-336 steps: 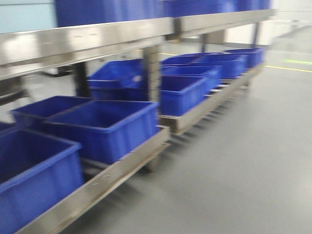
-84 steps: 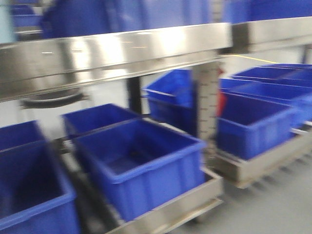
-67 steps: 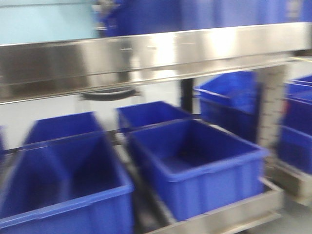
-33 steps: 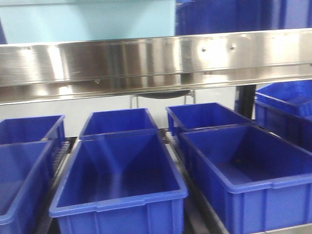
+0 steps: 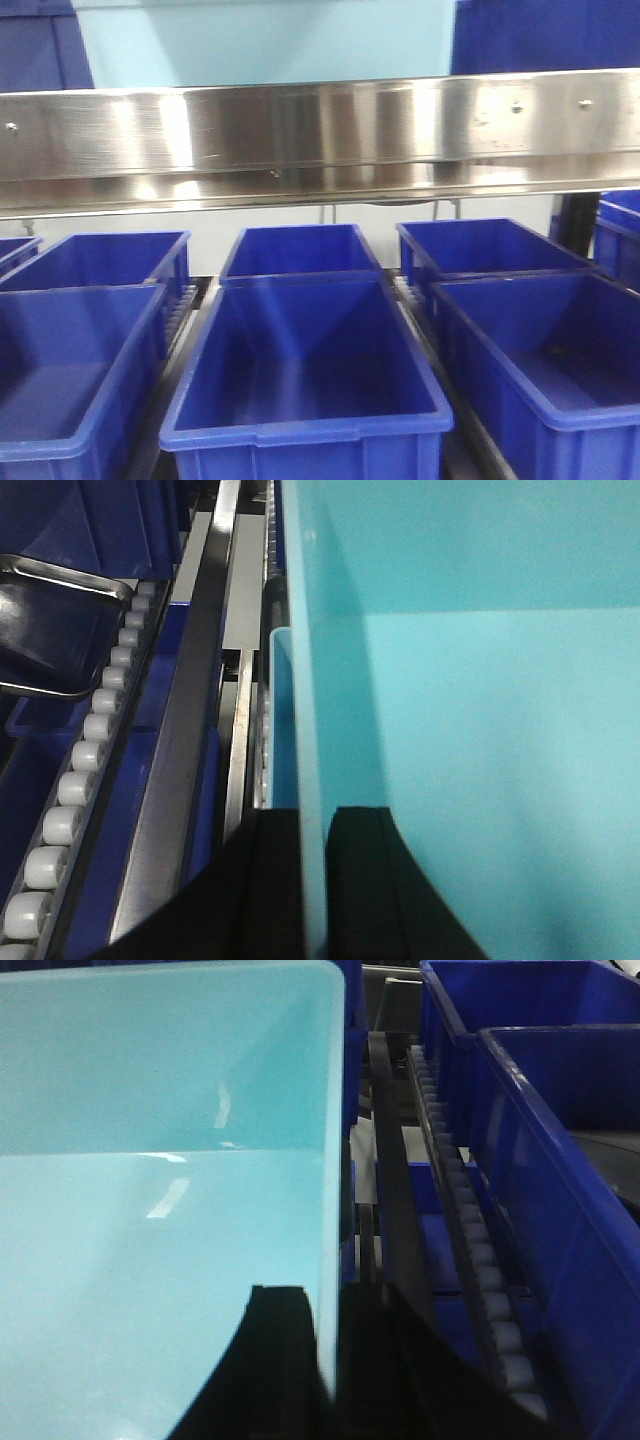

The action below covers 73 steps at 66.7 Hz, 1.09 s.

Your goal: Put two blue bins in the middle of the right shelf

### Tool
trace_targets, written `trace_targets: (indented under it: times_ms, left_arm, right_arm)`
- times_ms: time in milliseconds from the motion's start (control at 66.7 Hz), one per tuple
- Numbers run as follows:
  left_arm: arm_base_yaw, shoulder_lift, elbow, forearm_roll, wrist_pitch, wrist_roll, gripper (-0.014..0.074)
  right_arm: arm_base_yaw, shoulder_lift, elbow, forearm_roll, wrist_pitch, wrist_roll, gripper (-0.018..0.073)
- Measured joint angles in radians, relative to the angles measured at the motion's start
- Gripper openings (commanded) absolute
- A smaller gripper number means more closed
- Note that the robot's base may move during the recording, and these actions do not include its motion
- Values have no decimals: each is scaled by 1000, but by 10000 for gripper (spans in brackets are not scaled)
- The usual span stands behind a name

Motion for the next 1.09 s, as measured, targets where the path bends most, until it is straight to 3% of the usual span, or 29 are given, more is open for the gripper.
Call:
trace_targets:
  times_ms: [1094]
  left_arm:
    - [0,0,0,2,-2,0,-111]
  right_arm:
    - [0,0,0,0,0,0,-162]
